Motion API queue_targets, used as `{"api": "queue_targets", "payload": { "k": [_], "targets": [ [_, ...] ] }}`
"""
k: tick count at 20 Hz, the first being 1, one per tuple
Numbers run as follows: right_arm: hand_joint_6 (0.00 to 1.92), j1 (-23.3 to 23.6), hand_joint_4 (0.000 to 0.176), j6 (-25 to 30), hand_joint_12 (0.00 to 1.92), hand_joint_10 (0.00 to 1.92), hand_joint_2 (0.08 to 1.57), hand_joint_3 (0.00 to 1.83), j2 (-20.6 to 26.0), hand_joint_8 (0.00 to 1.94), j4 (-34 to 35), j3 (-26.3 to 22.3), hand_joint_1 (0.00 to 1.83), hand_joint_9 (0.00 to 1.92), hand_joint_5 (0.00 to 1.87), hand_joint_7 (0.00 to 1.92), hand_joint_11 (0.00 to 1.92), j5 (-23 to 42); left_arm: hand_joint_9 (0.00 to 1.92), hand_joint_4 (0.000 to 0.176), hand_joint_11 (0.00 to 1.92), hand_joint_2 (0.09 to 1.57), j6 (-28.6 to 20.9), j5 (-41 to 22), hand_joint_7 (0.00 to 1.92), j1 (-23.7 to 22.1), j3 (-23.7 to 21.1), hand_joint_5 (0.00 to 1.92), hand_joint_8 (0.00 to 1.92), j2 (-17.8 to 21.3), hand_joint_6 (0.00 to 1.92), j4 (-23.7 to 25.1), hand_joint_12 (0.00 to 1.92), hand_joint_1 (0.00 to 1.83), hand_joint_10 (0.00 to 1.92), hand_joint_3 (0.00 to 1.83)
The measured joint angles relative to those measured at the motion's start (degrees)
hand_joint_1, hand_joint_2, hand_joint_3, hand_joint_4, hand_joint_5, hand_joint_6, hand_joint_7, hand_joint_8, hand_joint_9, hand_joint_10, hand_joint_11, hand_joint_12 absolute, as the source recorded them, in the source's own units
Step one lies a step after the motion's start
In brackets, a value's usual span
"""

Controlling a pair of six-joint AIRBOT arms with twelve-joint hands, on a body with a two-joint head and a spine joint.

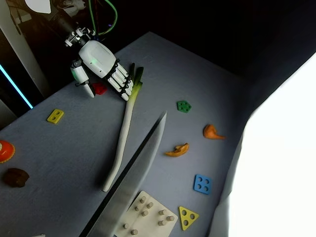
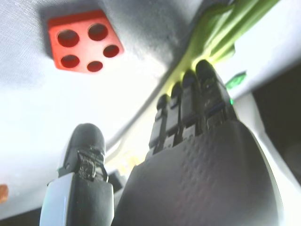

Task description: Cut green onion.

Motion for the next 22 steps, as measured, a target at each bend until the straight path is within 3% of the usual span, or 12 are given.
{"api": "queue_targets", "payload": {
  "k": [2, 3, 5, 9, 12, 15, 18, 20, 22],
  "targets": [
    [1.92, -0.44, 0.176, 0.48, 1.92, 1.92, 0.81, 0.70, -1.07, 1.94, -0.44, 1.55, 1.62, 1.61, 1.37, 1.53, 1.63, -0.15, 0.09, 0.022, 0.00, 1.30, 0.81, -0.66, 0.09, -0.66, -0.02, 0.02, 0.00, 0.72, 0.00, 0.52, 0.29, 0.44, 0.00, 0.00],
    [1.92, -0.92, 0.176, 0.52, 1.92, 1.92, 0.81, 0.69, -2.29, 1.94, -0.44, 3.10, 1.62, 1.61, 1.37, 1.54, 1.63, -0.26, 0.10, 0.017, 0.00, 1.29, 1.53, -0.90, 0.12, -0.79, 0.00, 0.01, 0.01, 1.03, 0.00, 1.01, 0.27, 0.51, 0.01, 0.00],
    [1.92, -1.38, 0.176, 0.63, 1.92, 1.92, 0.81, 0.68, -3.82, 1.94, 0.09, 5.14, 1.61, 1.63, 1.37, 1.55, 1.67, -0.52, 0.10, 0.013, 0.00, 1.32, 2.05, -1.25, 0.12, -1.49, -0.02, 0.00, 0.00, 1.42, 0.00, 0.70, 0.19, 0.43, 0.00, 0.00],
    [1.92, -1.36, 0.176, 1.73, 1.92, 1.92, 0.81, 0.72, -5.14, 1.94, 0.17, 7.41, 1.62, 1.62, 1.40, 1.56, 1.65, -0.90, 0.06, 0.011, 0.00, 1.32, 4.59, -2.97, 0.10, -3.41, 0.11, 0.00, 0.00, 2.25, 0.00, 1.38, 0.26, 0.39, 0.00, 0.00],
    [1.92, -1.36, 0.176, 1.92, 1.92, 1.92, 0.79, 0.78, -5.57, 1.94, 0.22, 7.80, 1.63, 1.62, 1.31, 1.50, 1.68, -0.98, 0.11, 0.000, 0.00, 1.30, 8.04, -5.70, 0.16, -4.98, 0.11, 0.06, 0.01, 4.04, 0.02, 2.32, 0.26, 0.50, 0.01, 0.00],
    [1.92, -1.25, 0.176, 2.38, 1.92, 1.92, 0.77, 0.79, -7.10, 1.94, 0.02, 10.40, 1.62, 1.61, 1.33, 1.50, 1.64, -1.42, 0.11, 0.000, 0.00, 1.31, 14.10, -11.19, 0.13, -7.28, 0.52, 0.04, 0.00, 6.97, 0.00, 4.63, 0.32, 0.46, 0.01, 0.00],
    [1.92, -1.27, 0.176, 3.26, 1.92, 1.92, 0.77, 0.79, -8.39, 1.94, 0.37, 12.81, 1.61, 1.61, 1.35, 1.53, 1.63, -2.49, 0.07, 0.000, 0.00, 1.33, 19.26, -16.46, 0.08, -9.51, 1.57, 0.00, 0.00, 8.83, 0.00, 5.01, 0.26, 0.37, 0.00, 0.01],
    [1.92, -1.27, 0.176, 3.39, 1.92, 1.92, 0.82, 0.71, -8.55, 1.94, 0.22, 13.11, 1.60, 1.58, 1.31, 1.50, 1.59, -2.60, 0.13, 0.000, 0.00, 1.31, 22.12, -20.63, 0.14, -11.17, 2.51, 0.10, 0.01, 9.29, 0.02, 5.11, 0.42, 0.45, 0.02, 0.00],
    [1.92, -1.27, 0.176, 3.41, 1.92, 1.92, 0.81, 0.73, -8.55, 1.94, 0.20, 13.11, 1.60, 1.60, 1.26, 1.51, 1.61, -2.75, 0.08, 0.000, 0.00, 1.32, 23.47, -23.96, 0.12, -12.09, 3.06, 0.11, 0.00, 9.33, 0.01, 5.62, 0.22, 0.42, 0.00, 0.00]
  ]
}}
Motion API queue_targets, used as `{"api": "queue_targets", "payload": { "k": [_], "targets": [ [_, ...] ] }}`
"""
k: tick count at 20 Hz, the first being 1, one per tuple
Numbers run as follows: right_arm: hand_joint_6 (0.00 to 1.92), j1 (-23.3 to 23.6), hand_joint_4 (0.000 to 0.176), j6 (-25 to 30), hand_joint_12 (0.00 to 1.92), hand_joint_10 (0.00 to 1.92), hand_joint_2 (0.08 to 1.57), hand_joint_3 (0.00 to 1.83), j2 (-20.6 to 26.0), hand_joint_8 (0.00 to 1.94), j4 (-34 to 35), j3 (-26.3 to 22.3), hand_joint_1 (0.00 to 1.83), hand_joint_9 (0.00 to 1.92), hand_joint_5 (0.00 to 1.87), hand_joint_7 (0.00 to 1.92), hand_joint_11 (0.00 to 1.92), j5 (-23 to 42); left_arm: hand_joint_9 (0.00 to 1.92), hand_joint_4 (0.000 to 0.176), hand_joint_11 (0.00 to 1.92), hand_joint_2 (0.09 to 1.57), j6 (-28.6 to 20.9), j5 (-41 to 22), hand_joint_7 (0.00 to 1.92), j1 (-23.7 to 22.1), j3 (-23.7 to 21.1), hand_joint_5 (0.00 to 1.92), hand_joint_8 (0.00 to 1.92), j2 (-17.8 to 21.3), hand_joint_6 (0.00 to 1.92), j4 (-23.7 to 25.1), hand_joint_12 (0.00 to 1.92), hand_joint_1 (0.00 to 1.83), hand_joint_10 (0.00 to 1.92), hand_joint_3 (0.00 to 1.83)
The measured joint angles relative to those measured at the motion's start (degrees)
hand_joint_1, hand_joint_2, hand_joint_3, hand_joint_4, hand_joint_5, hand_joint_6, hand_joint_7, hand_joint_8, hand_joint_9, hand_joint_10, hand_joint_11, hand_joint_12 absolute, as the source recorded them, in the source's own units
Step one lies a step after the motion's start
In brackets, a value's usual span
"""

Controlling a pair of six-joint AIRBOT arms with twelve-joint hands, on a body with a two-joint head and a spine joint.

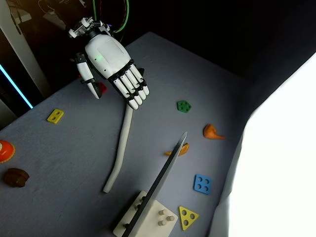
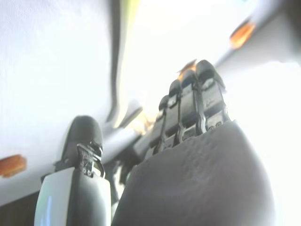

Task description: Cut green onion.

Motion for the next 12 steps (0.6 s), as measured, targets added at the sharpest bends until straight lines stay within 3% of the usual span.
{"api": "queue_targets", "payload": {
  "k": [5, 10, 12],
  "targets": [
    [1.92, -0.04, 0.176, 0.04, 1.92, 1.92, 0.74, 0.86, -0.02, 1.94, 0.00, 0.00, 1.61, 1.67, 1.29, 1.58, 1.69, -0.04, 0.12, 0.000, 0.00, 1.30, 1.88, -5.53, 0.17, -1.38, 1.31, 0.16, 0.01, 1.16, 0.01, -1.18, 0.23, 0.45, 0.01, 0.00],
    [1.92, 0.37, 0.176, 0.31, 1.92, 1.92, 0.76, 0.82, 0.04, 1.94, -0.17, 0.00, 1.61, 1.64, 1.24, 1.51, 1.67, -0.42, 0.12, 0.000, 0.00, 1.29, 6.32, -9.09, 0.15, -2.75, 2.97, 0.17, 0.00, 3.58, 0.01, -1.97, 0.27, 0.48, 0.01, 0.00],
    [1.92, 0.48, 0.176, 0.33, 1.92, 1.92, 0.79, 0.77, 0.04, 1.94, -0.42, 0.00, 1.62, 1.61, 1.33, 1.50, 1.64, -0.59, 0.14, 0.000, 0.00, 1.27, 7.06, -11.13, 0.21, -3.80, 3.85, 0.17, 0.01, 4.48, 0.00, -1.90, 0.21, 0.54, 0.01, 0.00]
  ]
}}
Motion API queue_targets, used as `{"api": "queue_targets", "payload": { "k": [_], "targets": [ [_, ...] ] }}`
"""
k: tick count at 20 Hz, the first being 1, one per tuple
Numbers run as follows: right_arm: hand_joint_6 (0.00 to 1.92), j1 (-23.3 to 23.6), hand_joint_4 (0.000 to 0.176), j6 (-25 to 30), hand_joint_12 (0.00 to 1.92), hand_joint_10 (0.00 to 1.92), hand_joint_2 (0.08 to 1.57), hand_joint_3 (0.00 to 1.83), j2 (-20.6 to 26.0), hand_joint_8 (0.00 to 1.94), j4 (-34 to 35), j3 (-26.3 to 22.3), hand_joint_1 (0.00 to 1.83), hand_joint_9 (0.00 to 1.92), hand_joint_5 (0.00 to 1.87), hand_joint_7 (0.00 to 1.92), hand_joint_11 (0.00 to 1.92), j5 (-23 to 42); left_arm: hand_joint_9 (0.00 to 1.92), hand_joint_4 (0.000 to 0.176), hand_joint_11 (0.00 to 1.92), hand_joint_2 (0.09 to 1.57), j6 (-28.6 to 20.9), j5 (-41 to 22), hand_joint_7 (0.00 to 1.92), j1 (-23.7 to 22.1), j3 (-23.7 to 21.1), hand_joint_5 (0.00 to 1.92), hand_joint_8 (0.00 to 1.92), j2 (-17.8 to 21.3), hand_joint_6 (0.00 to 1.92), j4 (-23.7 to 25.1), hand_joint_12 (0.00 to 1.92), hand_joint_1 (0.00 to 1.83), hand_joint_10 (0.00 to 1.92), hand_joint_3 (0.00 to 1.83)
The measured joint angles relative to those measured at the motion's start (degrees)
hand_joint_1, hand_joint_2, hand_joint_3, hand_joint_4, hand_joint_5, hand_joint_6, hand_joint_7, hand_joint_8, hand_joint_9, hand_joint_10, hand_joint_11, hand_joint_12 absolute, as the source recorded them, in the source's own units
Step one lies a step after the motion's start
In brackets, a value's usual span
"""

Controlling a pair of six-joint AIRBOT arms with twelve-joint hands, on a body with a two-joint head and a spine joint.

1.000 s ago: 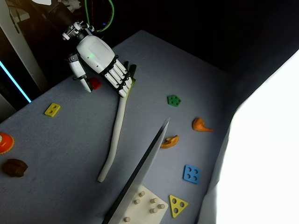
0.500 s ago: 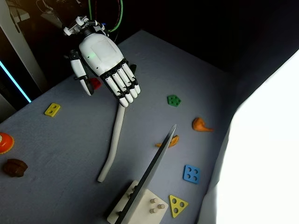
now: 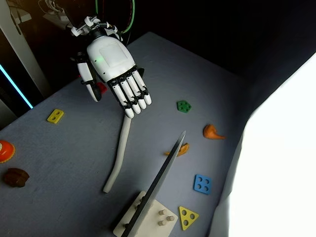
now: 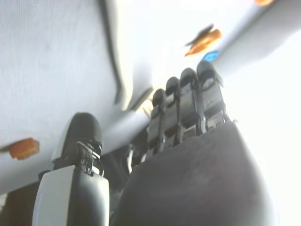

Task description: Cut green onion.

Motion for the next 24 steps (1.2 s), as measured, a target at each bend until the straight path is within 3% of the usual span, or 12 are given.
{"api": "queue_targets", "payload": {
  "k": [3, 7, 11, 16, 19, 24],
  "targets": [
    [1.92, 0.00, 0.176, 0.66, 1.92, 1.92, 0.81, 0.76, 0.11, 1.94, -0.55, -0.07, 1.60, 1.59, 1.32, 1.49, 1.65, -0.44, 0.13, 0.000, 0.00, 1.27, 2.25, -0.74, 0.21, -1.79, 0.61, 0.15, 0.00, 0.22, 0.00, -1.51, 0.10, 0.58, 0.00, 0.00],
    [1.92, 0.00, 0.176, 1.36, 1.92, 1.92, 0.79, 0.80, 0.20, 1.94, -0.92, -0.07, 1.62, 1.62, 1.42, 1.55, 1.64, -1.14, 0.07, 0.022, 0.00, 1.30, 4.52, -1.95, 0.13, -3.32, 1.33, 0.09, 0.00, 0.52, 0.00, -2.29, 0.10, 0.52, 0.00, 0.00],
    [1.92, -0.07, 0.176, 2.27, 1.92, 1.92, 0.72, 0.93, 0.26, 1.94, -2.47, -0.07, 1.65, 1.64, 1.49, 1.54, 1.68, -1.73, 0.08, 0.029, 0.00, 1.29, 4.57, -2.47, 0.11, -3.50, 1.33, 0.08, 0.00, 0.70, 0.00, -2.75, 0.29, 0.55, 0.00, 0.00],
    [1.92, -0.24, 0.176, 2.64, 1.92, 1.92, 0.71, 0.93, 0.26, 1.94, -2.93, -0.11, 1.63, 1.67, 1.48, 1.59, 1.68, -1.97, 0.10, 0.035, 0.00, 1.30, 4.70, -2.67, 0.13, -3.50, 1.33, 0.08, 0.01, 0.94, 0.00, -2.69, 0.37, 0.54, 0.01, 0.00],
    [1.92, -0.66, 0.176, 2.91, 1.92, 1.92, 0.72, 0.90, 0.26, 1.94, -2.82, -0.11, 1.66, 1.67, 1.47, 1.60, 1.69, -1.88, 0.10, 0.017, 0.00, 1.30, 4.72, -2.80, 0.14, -3.37, 1.33, 0.07, 0.00, 0.96, 0.00, -2.08, 0.32, 0.56, 0.00, 0.00],
    [1.92, -1.70, 0.176, 4.09, 1.92, 1.92, 0.70, 0.93, -0.50, 1.94, -2.99, 0.76, 1.66, 1.66, 1.50, 1.59, 1.68, -1.57, 0.12, 0.015, 0.00, 1.31, 4.72, -2.95, 0.17, -3.26, 1.33, 0.09, 0.00, 1.29, 0.00, -1.90, 0.31, 0.54, 0.00, 0.00]
  ]
}}
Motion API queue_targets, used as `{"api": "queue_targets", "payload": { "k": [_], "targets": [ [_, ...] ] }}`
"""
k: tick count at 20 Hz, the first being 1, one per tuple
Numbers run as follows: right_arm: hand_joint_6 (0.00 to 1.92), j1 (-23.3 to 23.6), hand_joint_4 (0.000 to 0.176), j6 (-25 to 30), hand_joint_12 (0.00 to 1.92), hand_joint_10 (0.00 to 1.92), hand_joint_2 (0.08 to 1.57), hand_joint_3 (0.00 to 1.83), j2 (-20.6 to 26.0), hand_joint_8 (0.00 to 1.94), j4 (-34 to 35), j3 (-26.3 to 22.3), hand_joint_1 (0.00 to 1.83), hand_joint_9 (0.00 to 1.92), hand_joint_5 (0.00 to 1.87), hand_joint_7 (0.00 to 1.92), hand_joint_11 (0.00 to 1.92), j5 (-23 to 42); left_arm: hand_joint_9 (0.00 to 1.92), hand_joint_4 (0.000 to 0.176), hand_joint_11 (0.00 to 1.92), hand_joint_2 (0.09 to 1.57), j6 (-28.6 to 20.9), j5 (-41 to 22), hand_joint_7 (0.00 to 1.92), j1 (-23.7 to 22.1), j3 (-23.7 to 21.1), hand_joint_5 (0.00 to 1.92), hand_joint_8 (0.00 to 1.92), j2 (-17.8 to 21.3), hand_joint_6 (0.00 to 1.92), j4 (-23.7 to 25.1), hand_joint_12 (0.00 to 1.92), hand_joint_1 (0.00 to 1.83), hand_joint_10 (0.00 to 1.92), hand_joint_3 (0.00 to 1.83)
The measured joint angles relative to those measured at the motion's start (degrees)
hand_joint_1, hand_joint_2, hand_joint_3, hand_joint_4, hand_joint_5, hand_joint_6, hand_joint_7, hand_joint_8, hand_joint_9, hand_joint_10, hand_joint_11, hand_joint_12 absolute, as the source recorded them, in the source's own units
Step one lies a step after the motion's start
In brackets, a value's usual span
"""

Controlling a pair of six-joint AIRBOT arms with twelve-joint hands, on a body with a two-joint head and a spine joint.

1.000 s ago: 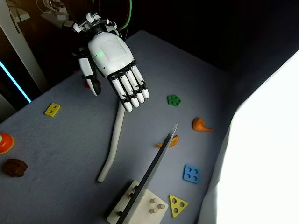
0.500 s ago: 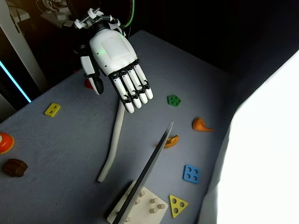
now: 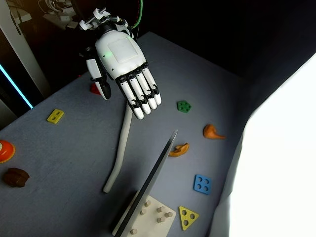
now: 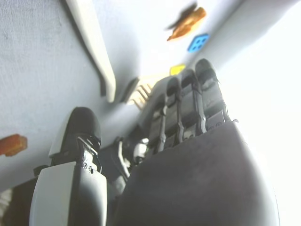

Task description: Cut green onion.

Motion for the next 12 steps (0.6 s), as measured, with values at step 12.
{"api": "queue_targets", "payload": {
  "k": [12],
  "targets": [
    [1.92, -2.93, 0.176, 1.57, 1.92, 1.92, 0.74, 0.87, -5.66, 1.94, 4.50, 6.62, 1.64, 1.63, 1.31, 1.54, 1.67, 1.77, 0.05, 0.025, 0.00, 1.31, 0.00, -0.07, 0.09, 0.07, 0.00, 0.10, 0.00, 0.00, 0.00, 0.44, 0.31, 0.55, 0.00, 0.00]
  ]
}}
